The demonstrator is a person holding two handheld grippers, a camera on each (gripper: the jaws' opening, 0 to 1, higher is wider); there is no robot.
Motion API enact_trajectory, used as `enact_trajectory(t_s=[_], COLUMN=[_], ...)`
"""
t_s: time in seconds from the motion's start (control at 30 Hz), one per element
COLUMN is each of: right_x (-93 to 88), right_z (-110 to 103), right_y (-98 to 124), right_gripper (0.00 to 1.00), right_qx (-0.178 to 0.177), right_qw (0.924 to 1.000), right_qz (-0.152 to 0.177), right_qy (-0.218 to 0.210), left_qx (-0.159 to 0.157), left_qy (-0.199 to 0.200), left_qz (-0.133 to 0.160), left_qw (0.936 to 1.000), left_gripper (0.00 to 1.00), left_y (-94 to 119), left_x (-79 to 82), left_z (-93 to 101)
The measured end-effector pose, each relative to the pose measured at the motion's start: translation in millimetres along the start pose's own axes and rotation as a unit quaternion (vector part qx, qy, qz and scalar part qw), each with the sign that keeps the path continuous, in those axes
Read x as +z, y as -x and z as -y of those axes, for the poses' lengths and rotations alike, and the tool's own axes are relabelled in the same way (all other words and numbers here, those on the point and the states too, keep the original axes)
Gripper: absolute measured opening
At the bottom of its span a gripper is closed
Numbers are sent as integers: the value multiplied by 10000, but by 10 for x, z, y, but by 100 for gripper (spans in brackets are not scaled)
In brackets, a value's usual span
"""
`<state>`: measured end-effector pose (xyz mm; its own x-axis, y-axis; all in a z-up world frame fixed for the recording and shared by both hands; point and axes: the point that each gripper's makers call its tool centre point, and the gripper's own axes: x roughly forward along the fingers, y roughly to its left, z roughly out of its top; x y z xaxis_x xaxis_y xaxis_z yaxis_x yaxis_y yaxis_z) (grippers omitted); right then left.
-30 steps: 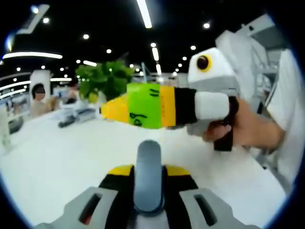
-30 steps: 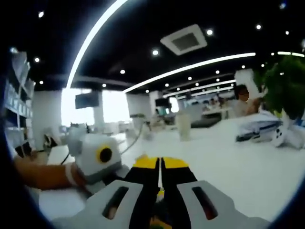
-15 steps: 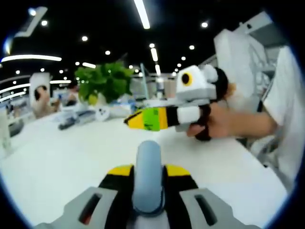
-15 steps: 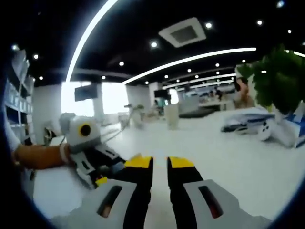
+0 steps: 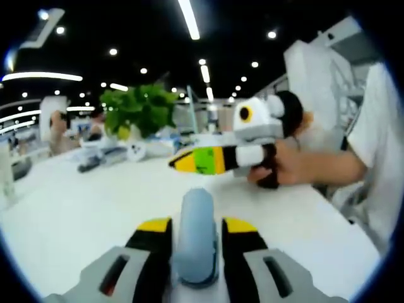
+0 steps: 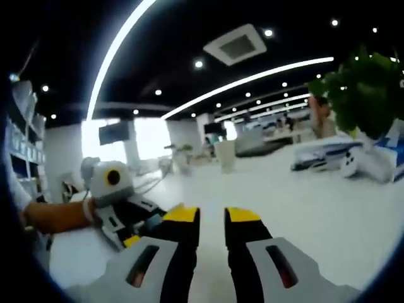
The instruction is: Pick up the paper insert the paper into the punch align the paper edges press the punch to punch holes
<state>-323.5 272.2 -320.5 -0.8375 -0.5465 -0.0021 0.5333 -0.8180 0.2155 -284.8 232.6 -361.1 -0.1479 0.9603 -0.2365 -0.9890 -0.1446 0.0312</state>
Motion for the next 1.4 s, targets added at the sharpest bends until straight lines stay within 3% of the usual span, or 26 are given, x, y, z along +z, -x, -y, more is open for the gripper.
enact_trajectory(t_s=[0.87,1.03,1.4], right_x=[37,66,91], right_z=[-25,-45,-72], right_y=[26,27,31], right_gripper=[22,23,23], right_qx=[82,139,222], right_qw=[9996,9994,9986], right_qz=[121,200,301], right_qy=[-238,-242,-378], left_qx=[4,-54,-200], left_qy=[118,215,57], left_qz=[390,582,557], left_qw=[9992,9981,9982], left_gripper=[52,57,62], left_y=[40,68,1], left_x=[154,229,282], left_z=[-26,-16,76])
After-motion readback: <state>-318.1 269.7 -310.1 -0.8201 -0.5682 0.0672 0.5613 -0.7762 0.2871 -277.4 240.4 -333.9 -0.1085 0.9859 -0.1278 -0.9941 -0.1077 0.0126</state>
